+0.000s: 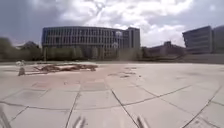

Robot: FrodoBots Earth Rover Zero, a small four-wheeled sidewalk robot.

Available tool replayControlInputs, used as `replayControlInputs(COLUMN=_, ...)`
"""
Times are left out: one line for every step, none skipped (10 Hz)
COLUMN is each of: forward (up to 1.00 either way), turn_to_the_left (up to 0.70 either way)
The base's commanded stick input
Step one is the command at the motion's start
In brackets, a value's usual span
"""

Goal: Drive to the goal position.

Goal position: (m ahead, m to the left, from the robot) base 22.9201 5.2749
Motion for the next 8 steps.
replayControlInputs(forward=0.7, turn_to_the_left=-0.34)
replayControlInputs(forward=0.7, turn_to_the_left=-0.17)
replayControlInputs(forward=0.7, turn_to_the_left=-0.02)
replayControlInputs(forward=0.7, turn_to_the_left=0.0)
replayControlInputs(forward=0.7, turn_to_the_left=0.0)
replayControlInputs(forward=0.7, turn_to_the_left=0.0)
replayControlInputs(forward=0.7, turn_to_the_left=0.0)
replayControlInputs(forward=0.7, turn_to_the_left=0.0)
